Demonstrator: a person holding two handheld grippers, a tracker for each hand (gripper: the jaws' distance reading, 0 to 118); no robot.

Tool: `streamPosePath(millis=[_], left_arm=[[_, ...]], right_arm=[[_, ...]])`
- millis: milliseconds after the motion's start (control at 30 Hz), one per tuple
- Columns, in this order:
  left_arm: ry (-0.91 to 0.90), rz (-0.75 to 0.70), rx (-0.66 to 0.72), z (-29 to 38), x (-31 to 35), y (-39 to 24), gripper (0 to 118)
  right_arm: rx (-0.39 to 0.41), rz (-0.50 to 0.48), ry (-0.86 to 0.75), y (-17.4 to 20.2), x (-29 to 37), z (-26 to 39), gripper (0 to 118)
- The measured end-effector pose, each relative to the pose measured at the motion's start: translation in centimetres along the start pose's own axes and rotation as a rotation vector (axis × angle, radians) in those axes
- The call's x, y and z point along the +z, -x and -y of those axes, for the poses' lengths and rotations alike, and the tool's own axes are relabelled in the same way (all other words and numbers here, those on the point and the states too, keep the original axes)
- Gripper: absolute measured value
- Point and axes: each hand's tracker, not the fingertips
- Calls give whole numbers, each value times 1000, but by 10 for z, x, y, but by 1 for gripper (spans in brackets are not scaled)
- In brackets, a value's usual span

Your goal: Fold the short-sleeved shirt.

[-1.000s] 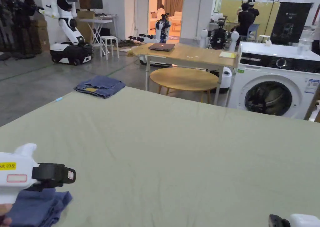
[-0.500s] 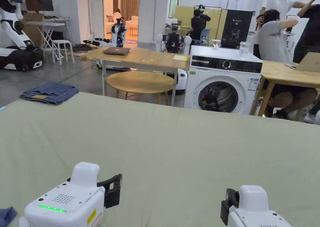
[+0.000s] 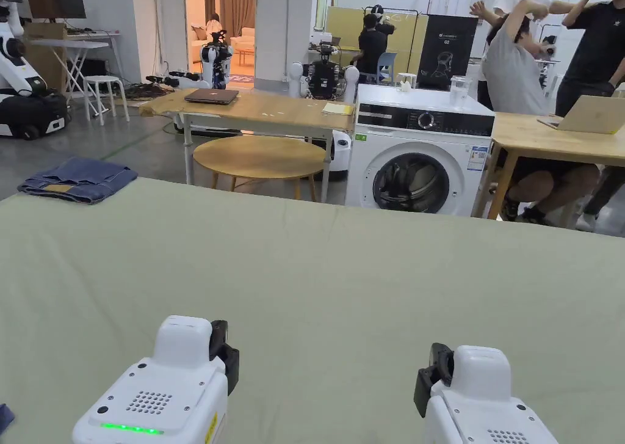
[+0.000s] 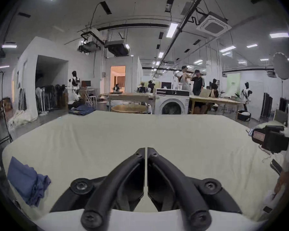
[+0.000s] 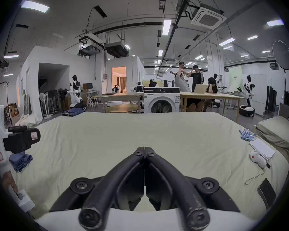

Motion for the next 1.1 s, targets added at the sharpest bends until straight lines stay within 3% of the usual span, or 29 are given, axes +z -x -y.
streamPosePath(millis=[400,1000,1033,1067,1100], left_arm=[[-53,3,-10,-9,12,-4,0],[-12,0,2,-11,5,5,0],[-13,1,-1,-12,5,6,3],[-15,-1,-10,-13,6,6,14],[-14,-3,-18,-13,6,5,27]], right_arm=[[-10,34,-14,-4,4,4,0],[46,30,-10,-3,3,0,0],[49,34,-11,-3,3,0,0],[53,41,-17,-3,3,0,6],[53,44,-20,-3,3,0,21]])
